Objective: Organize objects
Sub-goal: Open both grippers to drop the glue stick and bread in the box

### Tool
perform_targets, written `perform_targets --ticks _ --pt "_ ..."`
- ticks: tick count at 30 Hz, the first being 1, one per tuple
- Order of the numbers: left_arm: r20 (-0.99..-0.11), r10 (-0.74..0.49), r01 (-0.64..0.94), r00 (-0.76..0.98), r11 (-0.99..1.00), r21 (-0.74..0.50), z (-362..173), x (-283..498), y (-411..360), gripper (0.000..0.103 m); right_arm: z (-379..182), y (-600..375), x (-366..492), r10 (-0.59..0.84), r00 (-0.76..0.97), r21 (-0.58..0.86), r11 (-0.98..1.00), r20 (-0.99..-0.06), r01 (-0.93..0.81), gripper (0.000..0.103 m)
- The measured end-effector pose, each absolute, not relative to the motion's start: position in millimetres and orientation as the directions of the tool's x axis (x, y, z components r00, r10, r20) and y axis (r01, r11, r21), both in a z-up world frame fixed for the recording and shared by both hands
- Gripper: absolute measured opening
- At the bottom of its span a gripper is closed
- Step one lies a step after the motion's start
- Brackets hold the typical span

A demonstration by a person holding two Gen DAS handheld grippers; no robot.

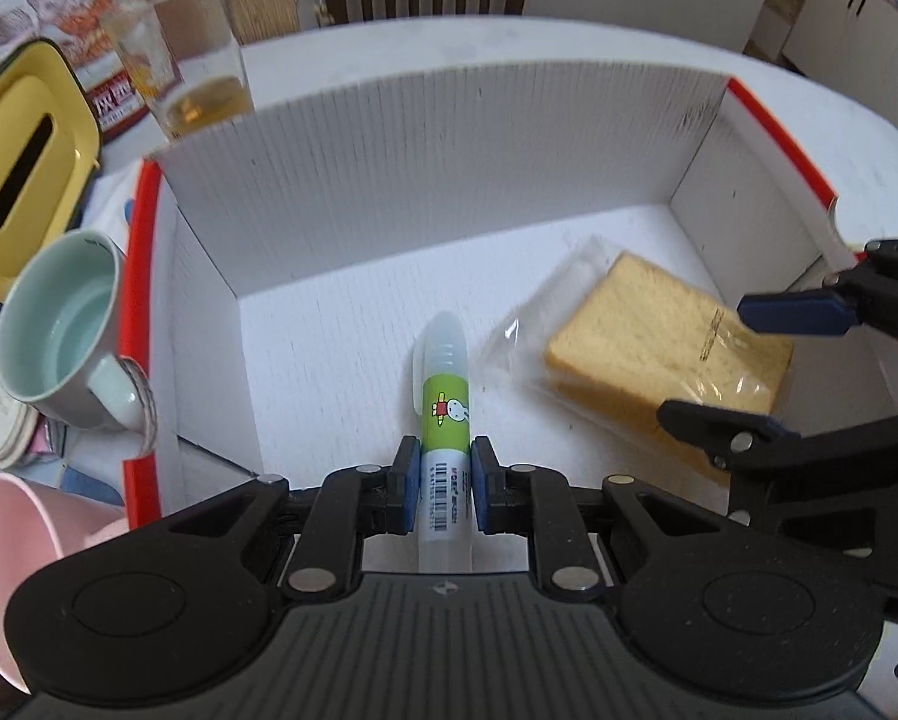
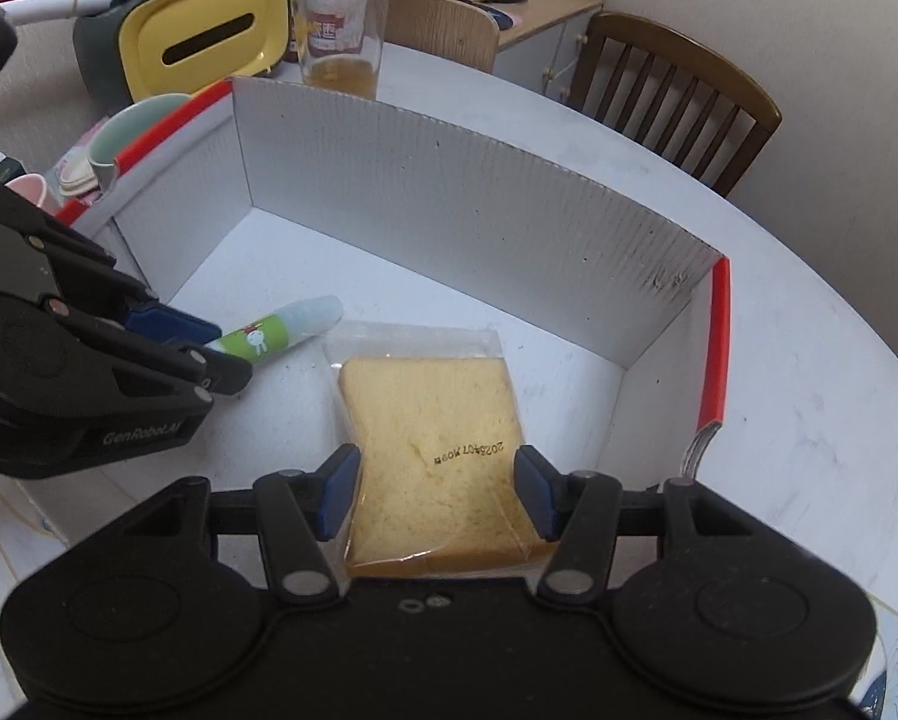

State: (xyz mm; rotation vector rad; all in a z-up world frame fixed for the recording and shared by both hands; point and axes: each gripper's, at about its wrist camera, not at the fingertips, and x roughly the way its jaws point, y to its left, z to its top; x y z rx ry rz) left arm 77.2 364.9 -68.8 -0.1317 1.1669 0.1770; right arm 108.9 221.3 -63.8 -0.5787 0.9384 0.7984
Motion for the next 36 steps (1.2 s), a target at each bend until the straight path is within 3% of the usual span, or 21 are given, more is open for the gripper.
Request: perform_targets --ticks 18,36 --pt "-0.946 0.021 -0.236 0.323 0.970 -0.059 -66.7 77.1 369.3 0.017 -61.4 216.5 113.6 0.349 0.346 -0.079 0.595 -0.871 -0.800 0.067" --pt "-0.836 0.073 -0.244 0.544 0.967 -0.075 -6.3 39.9 338.0 0.017 -14.9 163.6 90.2 0.498 0.358 0.023 0.608 -0.790 -0.794 0.068"
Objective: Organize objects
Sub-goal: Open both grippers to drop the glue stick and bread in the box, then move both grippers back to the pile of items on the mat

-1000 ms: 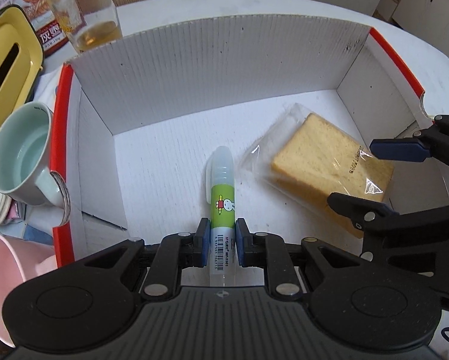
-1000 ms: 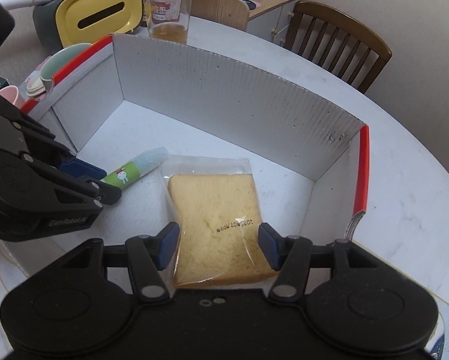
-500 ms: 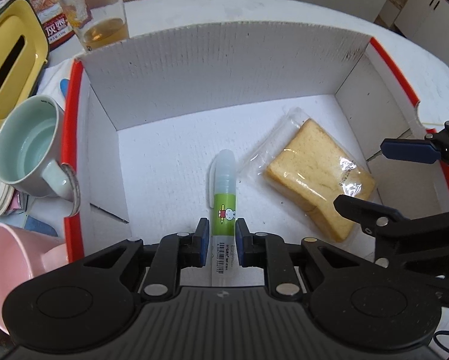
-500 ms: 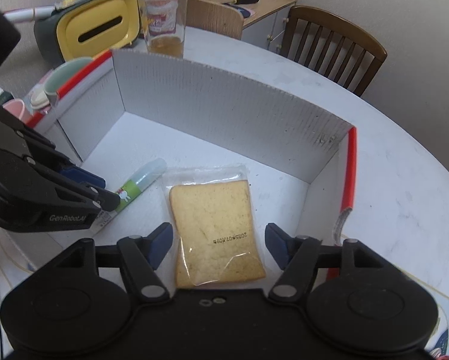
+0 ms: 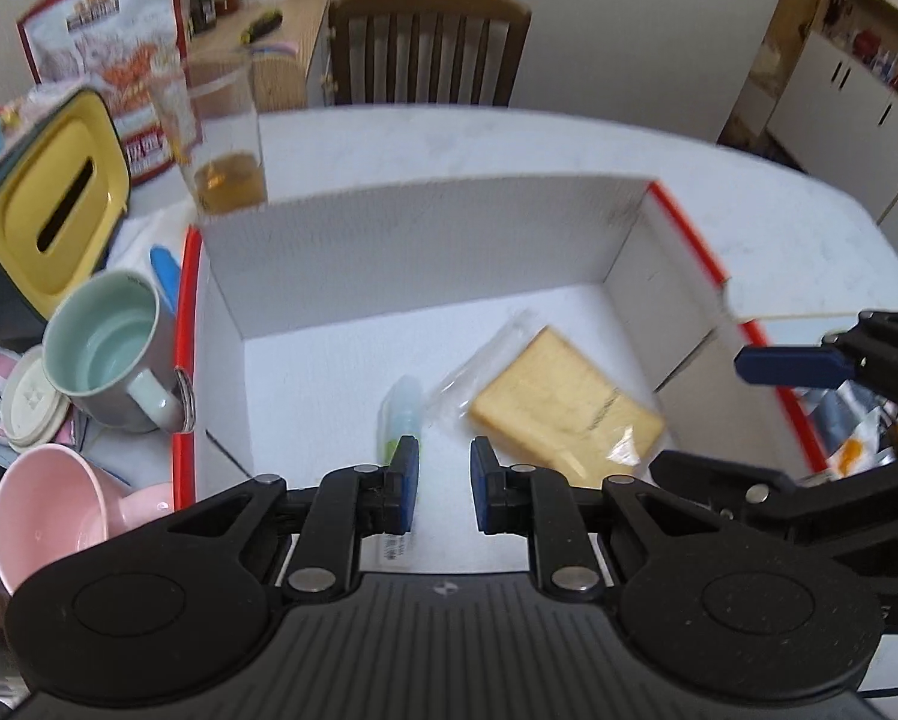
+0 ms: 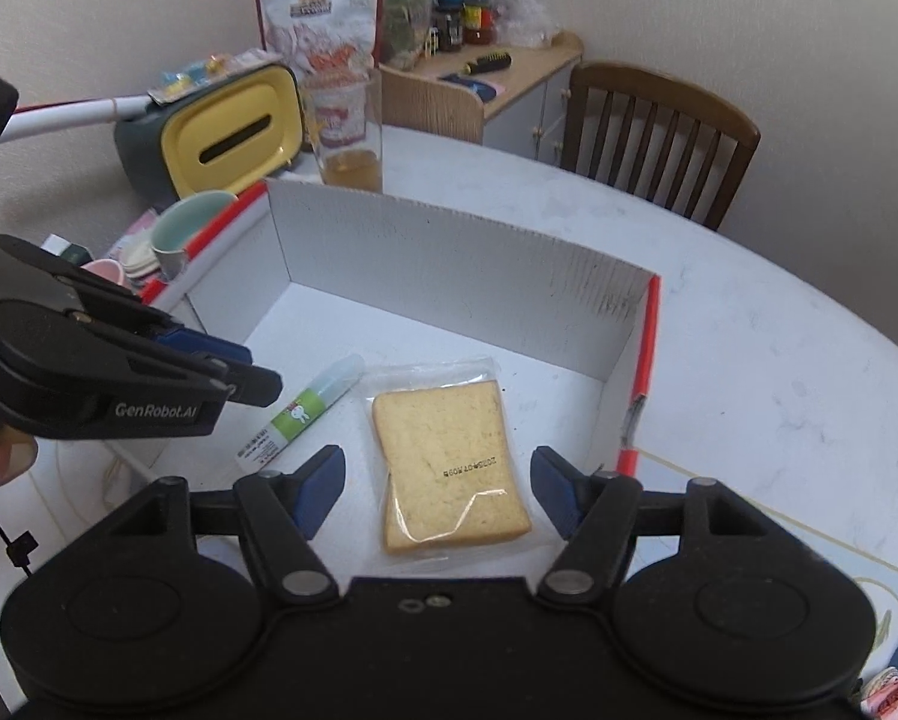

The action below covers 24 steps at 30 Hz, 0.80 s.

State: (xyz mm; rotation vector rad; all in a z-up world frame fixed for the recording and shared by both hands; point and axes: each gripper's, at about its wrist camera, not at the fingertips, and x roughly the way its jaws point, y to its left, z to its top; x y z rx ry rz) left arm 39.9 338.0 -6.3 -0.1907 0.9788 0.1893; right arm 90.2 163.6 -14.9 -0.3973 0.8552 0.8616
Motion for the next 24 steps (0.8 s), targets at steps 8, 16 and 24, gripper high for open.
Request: perform_targets --ticks 8,16,24 --pt "-0.784 0.113 -0.247 0.610 0.967 -0.053 17.5 23.6 297.4 0.017 3.3 123.5 81.8 0.544 0.373 0.043 0.604 -0.752 -0.796 0.069" --pt "-0.737 0.136 -0.232 0.662 0.972 -0.029 30.4 7.7 245.4 0.017 15.2 72.6 78.7 0.591 0.364 0.099 0.606 -0.720 -0.789 0.073" --pt "-0.713 0.113 -0.197 0.692 0.980 -0.036 32.9 3.1 192.7 0.018 18.6 10.5 74.7 0.622 0.381 0.144 0.627 -0.684 -0.766 0.078"
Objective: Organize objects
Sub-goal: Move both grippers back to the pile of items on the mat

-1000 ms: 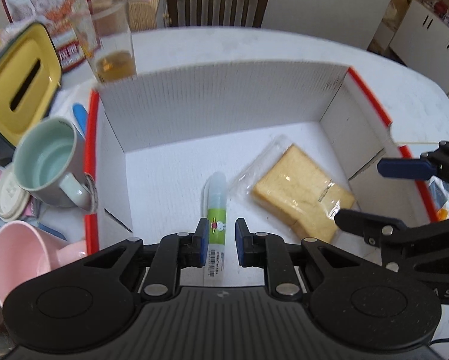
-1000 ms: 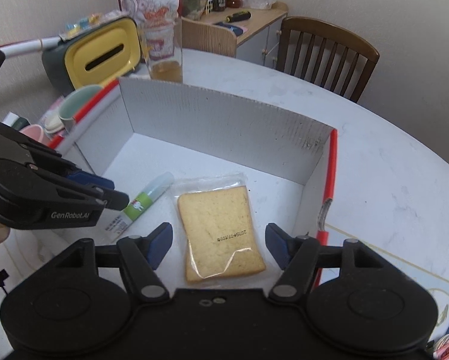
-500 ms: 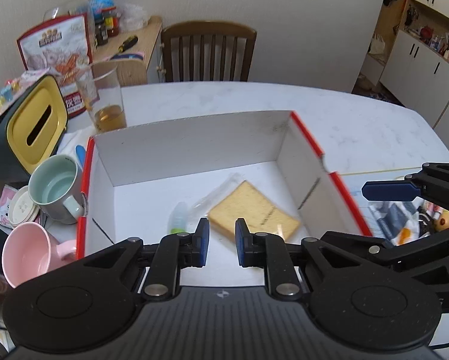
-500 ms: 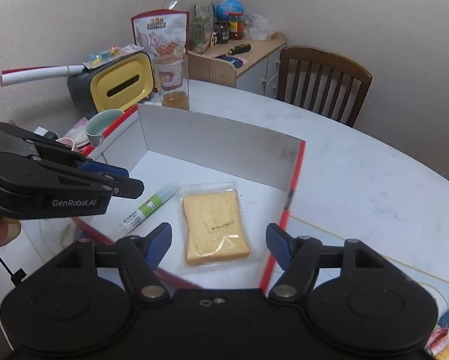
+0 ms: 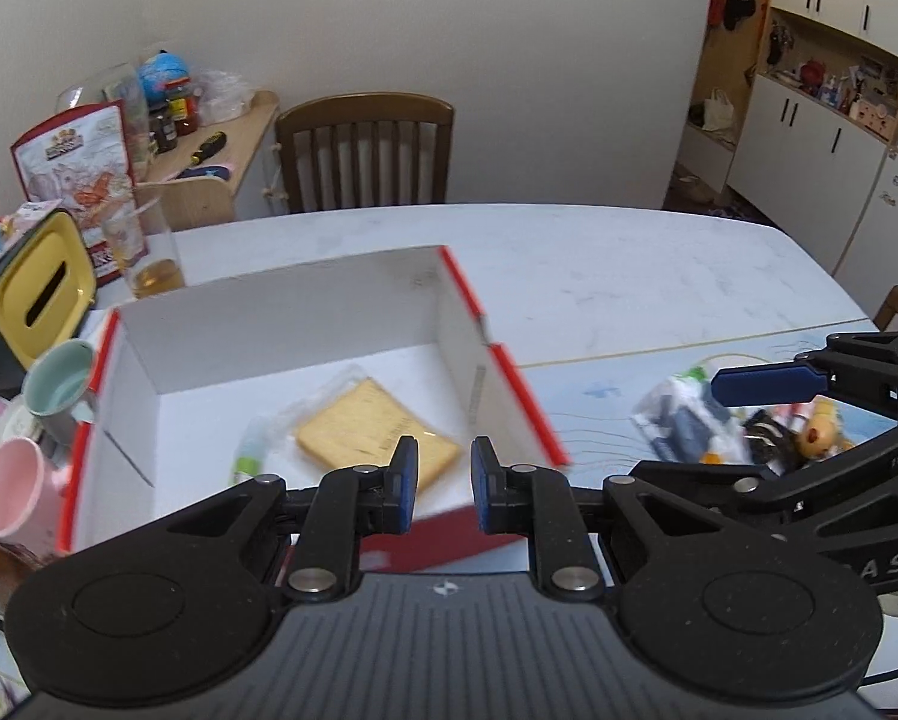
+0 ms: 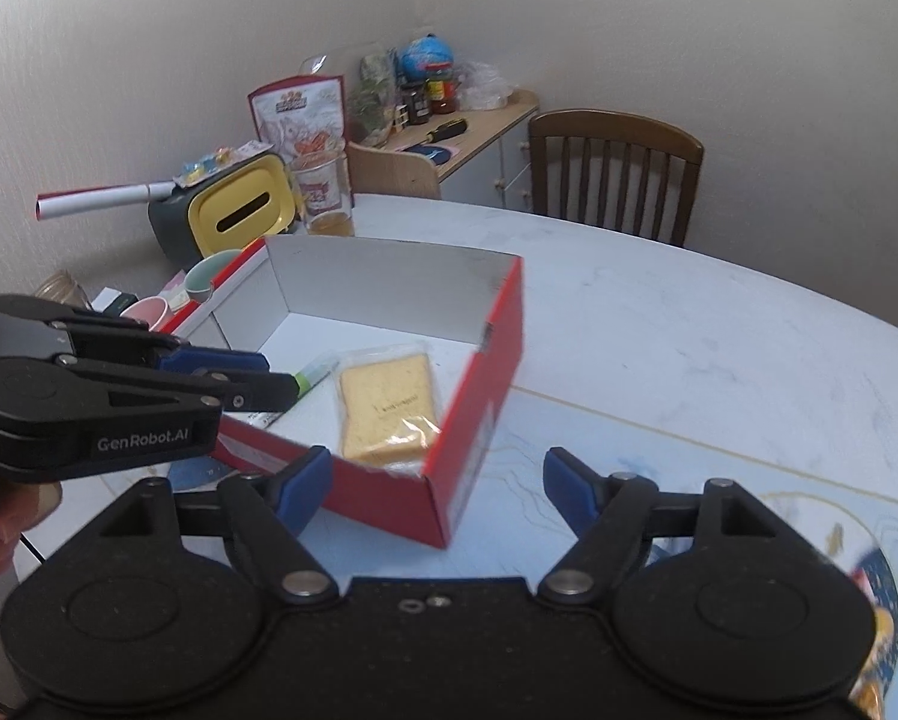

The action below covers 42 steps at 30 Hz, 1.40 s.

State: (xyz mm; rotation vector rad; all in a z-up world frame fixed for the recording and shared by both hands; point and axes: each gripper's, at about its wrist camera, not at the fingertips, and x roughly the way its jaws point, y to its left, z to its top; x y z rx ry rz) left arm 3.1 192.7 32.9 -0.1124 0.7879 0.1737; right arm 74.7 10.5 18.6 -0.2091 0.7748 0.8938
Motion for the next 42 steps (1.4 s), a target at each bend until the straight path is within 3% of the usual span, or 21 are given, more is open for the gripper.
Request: perform_targets --ticks 6,8,10,15,20,28,30,33,42 --pt "-0.706 0.082 -0.179 0.703 0.982 -0.064 26.3 5.3 157.8 0.032 15.9 -43.9 75.5 0.612 0.420 0.160 0.672 -0.670 -0.723 0.082" --pt "-0.705 0.075 -0.171 0.705 0.983 -0.066 24.0 7.1 146.5 0.055 13.0 -61.5 76.4 0.600 0.434 0.161 0.691 -0.672 -0.705 0.084" --pt "-0.694 0.073 -0.166 0.716 0.984 -0.068 22.6 8.0 135.0 0.065 9.3 -79.9 77.2 0.588 0.445 0.159 0.705 -0.675 -0.691 0.085" --pt "-0.689 0.046 -0.126 0.724 0.990 -0.066 19.0 18.8 105.1 0.067 0.7 -124.3 79.4 0.538 0.497 0.126 0.754 -0.681 -0.645 0.086" --pt "-0.681 0.032 -0.098 0.731 0.994 -0.058 12.7 32.1 74.7 0.080 -10.2 -169.9 85.3 0.489 0.531 0.123 0.805 -0.692 -0.580 0.087" --pt "-0.696 0.042 -0.076 0.717 0.997 -0.019 -3.5 63.8 34.3 0.085 -27.7 -220.0 93.2 0.428 0.561 0.104 0.850 -0.709 -0.517 0.087" --pt "-0.703 0.042 -0.068 0.710 0.998 -0.010 -10.0 73.1 27.6 0.089 -32.1 -227.8 95.4 0.416 0.566 0.091 0.853 -0.711 -0.513 0.087" --pt "-0.705 0.052 -0.070 0.707 0.998 0.003 -20.6 85.5 20.4 0.101 -39.5 -236.1 98.1 0.395 0.573 0.068 0.859 -0.718 -0.507 0.087" --pt "-0.726 0.092 -0.117 0.682 0.993 0.017 -47.2 128.3 14.8 0.102 -63.4 -249.5 115.8 0.355 0.562 0.037 0.866 -0.747 -0.498 0.087"
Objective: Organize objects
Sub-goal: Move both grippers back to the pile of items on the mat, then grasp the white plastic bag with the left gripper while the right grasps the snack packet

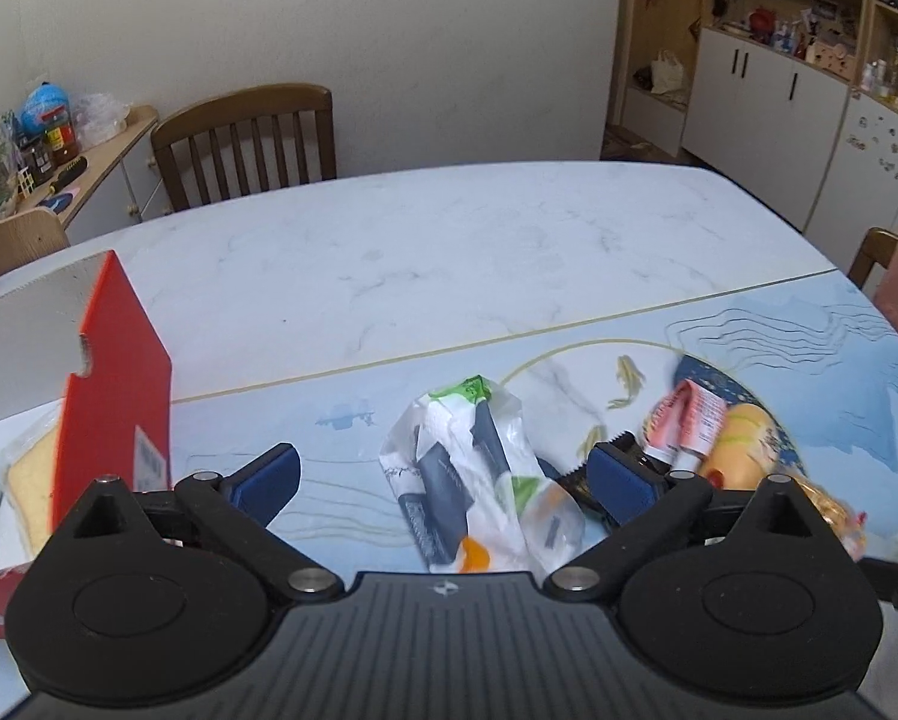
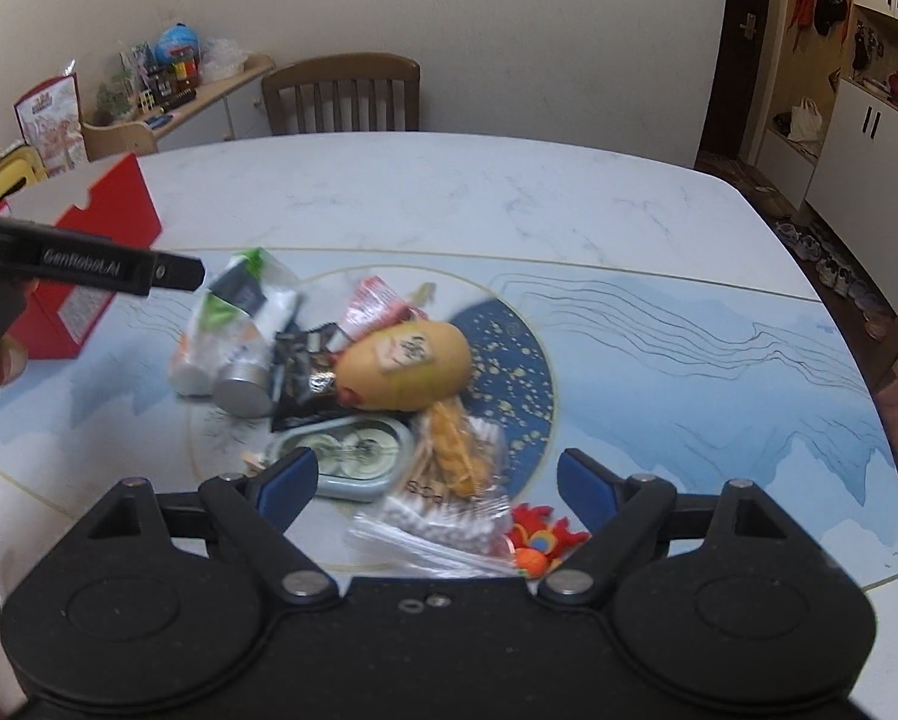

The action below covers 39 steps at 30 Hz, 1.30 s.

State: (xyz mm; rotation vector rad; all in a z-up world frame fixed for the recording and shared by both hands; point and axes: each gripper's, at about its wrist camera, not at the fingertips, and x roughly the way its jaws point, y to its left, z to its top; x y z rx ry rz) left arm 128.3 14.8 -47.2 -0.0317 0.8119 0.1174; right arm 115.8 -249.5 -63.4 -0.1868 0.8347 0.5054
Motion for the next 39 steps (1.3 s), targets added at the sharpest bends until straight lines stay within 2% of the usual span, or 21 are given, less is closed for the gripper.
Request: perform_targets --ticks 15,18,20,24,35,36,38,39 --pt "-0.787 0.159 -0.140 0.596 0.986 0.093 -91.3 171.8 9.8 0.102 -85.2 -249.4 144.1 0.343 0.529 0.052 0.871 -0.776 -0.489 0.082" --pt "-0.790 0.158 -0.139 0.592 0.986 0.093 -95.7 173.8 10.8 0.102 -86.7 -246.9 146.9 0.342 0.526 0.041 0.865 -0.779 -0.501 0.075" --pt "-0.798 0.148 -0.140 0.584 0.987 0.081 -98.1 174.7 11.6 0.102 -88.4 -245.8 149.1 0.342 0.518 0.041 0.861 -0.784 -0.507 0.066" --pt "-0.811 0.137 -0.134 0.568 0.988 0.073 -104.2 175.0 10.1 0.102 -90.2 -245.3 152.5 0.344 0.514 0.046 0.862 -0.786 -0.505 0.063" --pt "-0.824 0.111 -0.128 0.556 0.991 0.047 -113.5 167.7 12.7 0.101 -95.3 -241.3 157.8 0.348 0.501 0.060 0.862 -0.793 -0.504 0.040" --pt "-0.823 0.101 -0.125 0.559 0.991 0.036 -113.4 167.0 13.3 0.100 -95.8 -241.0 158.2 0.348 0.500 0.060 0.862 -0.793 -0.503 0.039" --pt "-0.828 0.072 -0.116 0.556 0.993 0.008 -113.9 165.7 14.3 0.090 -96.8 -240.6 158.5 0.348 0.496 0.064 0.862 -0.795 -0.503 0.035" --pt "-0.829 0.065 -0.118 0.555 0.993 -0.001 -114.0 165.0 14.7 0.089 -97.1 -240.2 158.4 0.347 0.496 0.062 0.862 -0.796 -0.503 0.034"
